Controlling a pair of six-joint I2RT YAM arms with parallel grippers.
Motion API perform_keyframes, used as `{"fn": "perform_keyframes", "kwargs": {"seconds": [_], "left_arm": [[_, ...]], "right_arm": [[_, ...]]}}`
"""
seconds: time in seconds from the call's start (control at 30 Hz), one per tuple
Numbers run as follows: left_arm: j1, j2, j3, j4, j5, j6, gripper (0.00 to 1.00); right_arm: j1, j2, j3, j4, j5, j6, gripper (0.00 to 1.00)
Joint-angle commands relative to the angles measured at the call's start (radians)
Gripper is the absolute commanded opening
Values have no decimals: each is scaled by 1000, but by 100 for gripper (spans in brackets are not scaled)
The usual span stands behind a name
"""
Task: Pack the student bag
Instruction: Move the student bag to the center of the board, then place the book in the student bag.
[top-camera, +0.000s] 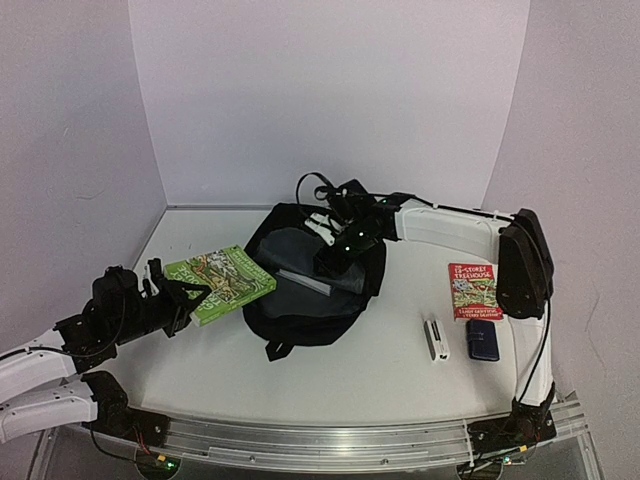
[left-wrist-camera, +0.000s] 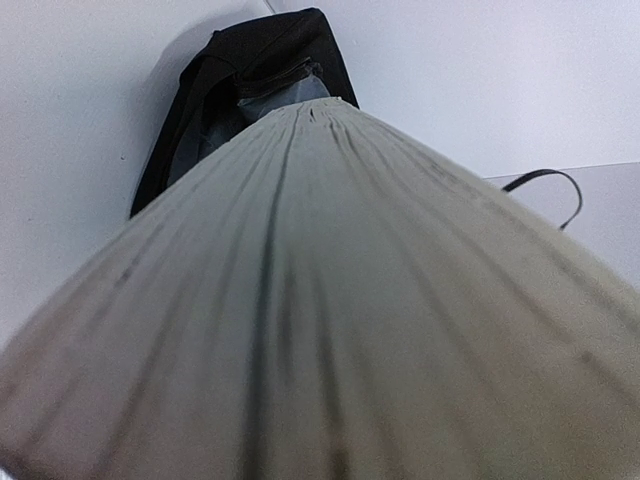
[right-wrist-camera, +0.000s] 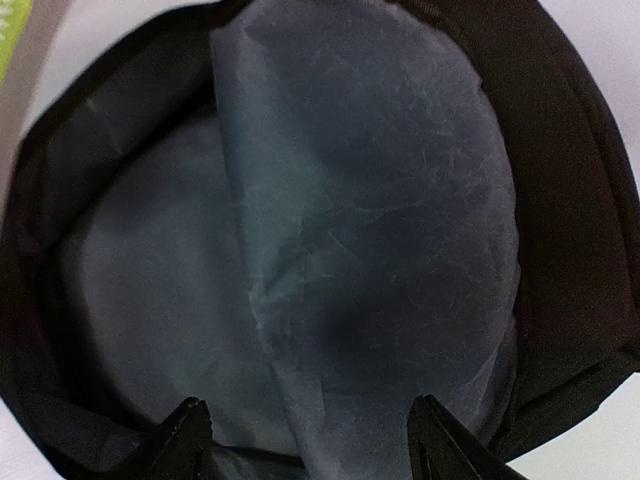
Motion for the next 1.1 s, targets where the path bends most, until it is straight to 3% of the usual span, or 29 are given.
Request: {"fn": "perform_keyframes", "kwargs": {"seconds": [0.0, 0.37, 0.53, 0.6, 0.87, 1.07], "left_arm": [[5, -37, 15, 95, -15, -3, 0], [5, -9, 17, 111, -9, 1, 0], [5, 1, 19, 113, -4, 1, 0], [5, 1, 20, 113, -3, 3, 0], [5, 11, 24, 113, -1, 10, 0], [5, 1, 24, 96, -3, 11, 0]], "right_arm": [[7, 87, 73, -42, 127, -75, 67], [8, 115, 73, -79, 155, -100, 64], [7, 84, 51, -147, 110, -122, 81], [7, 66, 39, -165, 111, -136, 82], [8, 25, -38, -169, 228, -239, 69], [9, 21, -56, -169, 272, -242, 45]]}}
